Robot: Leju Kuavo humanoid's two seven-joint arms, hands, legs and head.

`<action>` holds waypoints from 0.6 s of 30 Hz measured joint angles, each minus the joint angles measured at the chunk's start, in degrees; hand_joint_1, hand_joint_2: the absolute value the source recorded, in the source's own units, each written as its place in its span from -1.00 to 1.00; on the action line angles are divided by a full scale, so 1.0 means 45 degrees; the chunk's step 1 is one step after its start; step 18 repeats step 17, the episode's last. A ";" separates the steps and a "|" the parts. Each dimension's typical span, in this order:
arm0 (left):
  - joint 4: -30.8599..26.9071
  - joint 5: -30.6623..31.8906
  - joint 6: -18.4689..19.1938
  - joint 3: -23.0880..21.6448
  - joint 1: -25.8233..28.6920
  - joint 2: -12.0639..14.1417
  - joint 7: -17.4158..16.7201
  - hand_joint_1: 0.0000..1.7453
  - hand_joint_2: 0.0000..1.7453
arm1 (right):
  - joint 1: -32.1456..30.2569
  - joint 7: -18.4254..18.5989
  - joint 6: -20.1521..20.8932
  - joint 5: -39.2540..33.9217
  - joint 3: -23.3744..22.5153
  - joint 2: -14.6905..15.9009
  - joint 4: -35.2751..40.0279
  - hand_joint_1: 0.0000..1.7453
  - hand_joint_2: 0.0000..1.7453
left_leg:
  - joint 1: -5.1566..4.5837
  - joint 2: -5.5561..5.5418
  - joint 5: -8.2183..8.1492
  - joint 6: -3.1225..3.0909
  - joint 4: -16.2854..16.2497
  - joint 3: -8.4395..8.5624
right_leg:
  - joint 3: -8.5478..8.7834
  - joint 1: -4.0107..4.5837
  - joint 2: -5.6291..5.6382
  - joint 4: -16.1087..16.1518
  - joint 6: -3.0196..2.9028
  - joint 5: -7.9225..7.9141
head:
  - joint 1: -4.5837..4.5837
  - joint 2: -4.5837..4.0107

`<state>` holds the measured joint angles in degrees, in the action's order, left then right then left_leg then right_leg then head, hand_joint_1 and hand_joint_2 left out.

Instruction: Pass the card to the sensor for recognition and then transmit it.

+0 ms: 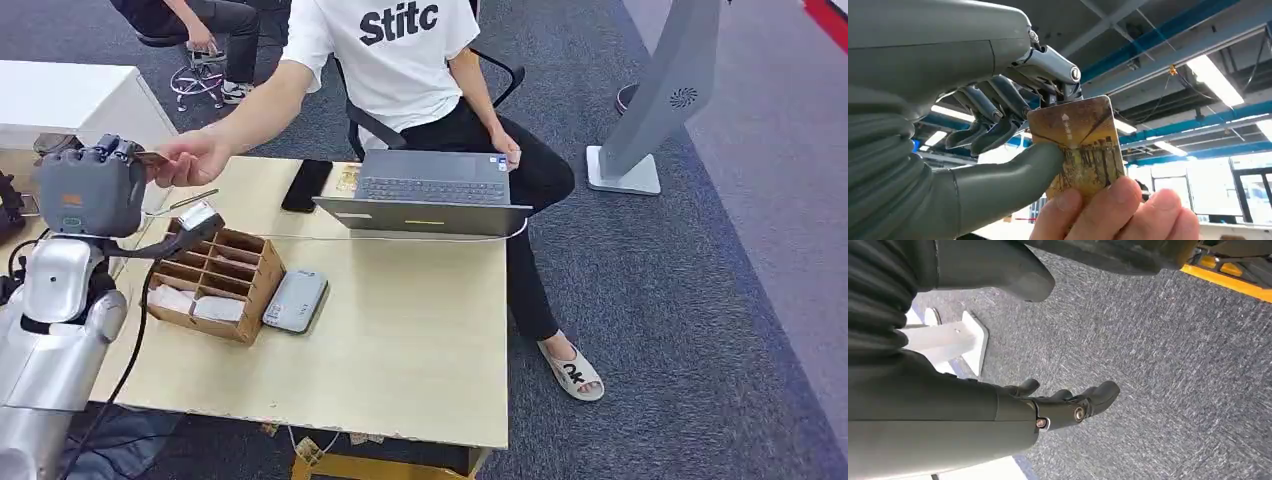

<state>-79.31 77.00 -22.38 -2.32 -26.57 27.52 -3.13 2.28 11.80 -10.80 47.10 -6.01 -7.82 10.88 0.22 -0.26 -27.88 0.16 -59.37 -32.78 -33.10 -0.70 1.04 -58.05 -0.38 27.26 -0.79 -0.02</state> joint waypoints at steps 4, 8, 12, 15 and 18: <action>0.0208 -0.0049 -0.0655 -0.0214 -0.0265 -0.0257 -0.0005 1.00 1.00 | 0.0014 0.0039 0.0039 0.0077 -0.0009 0.0000 0.0000 -1.00 1.00 | -0.0001 0.0007 -0.0001 0.0000 0.0000 0.0000 | -0.0002 -0.0001 0.0012 0.0001 0.0001 -0.0001 | -0.0005 -0.0005; 0.0315 -0.0175 -0.0899 -0.0379 -0.0383 -0.0457 0.0034 -1.00 1.00 | 0.0015 0.0044 0.0063 0.0107 -0.0019 0.0000 0.0000 -1.00 1.00 | -0.0002 0.0014 -0.0002 0.0000 0.0000 -0.0002 | -0.0007 -0.0001 0.0025 0.0001 0.0001 -0.0001 | -0.0005 -0.0005; 0.0286 -0.0544 -0.2035 -0.0383 -0.0246 -0.0816 0.0073 -1.00 1.00 | 0.0020 0.0078 0.0165 0.0204 -0.0068 0.0000 0.0000 -1.00 1.00 | -0.0003 0.0009 -0.0003 0.0000 0.0000 -0.0007 | -0.0006 -0.0002 0.0020 0.0001 0.0001 0.0000 | 0.0000 0.0000; -0.0006 -0.0899 -0.2463 -0.0374 0.0349 -0.0923 0.0200 -1.00 1.00 | 0.0017 0.0034 0.0175 0.0204 -0.0126 0.0000 0.0000 -1.00 1.00 | -0.0003 0.0025 -0.0009 0.0002 0.0004 -0.0009 | -0.0006 -0.0003 0.0036 0.0000 0.0001 0.0001 | -0.0005 0.0000; -0.0327 -0.1566 -0.2866 -0.0291 0.1030 -0.0947 0.0565 -1.00 1.00 | 0.0008 -0.0015 0.0170 0.0204 -0.0165 0.0000 0.0000 -1.00 1.00 | -0.0002 0.0031 -0.0010 0.0002 0.0006 -0.0009 | -0.0007 -0.0003 0.0039 0.0000 0.0000 0.0001 | 0.0000 -0.0005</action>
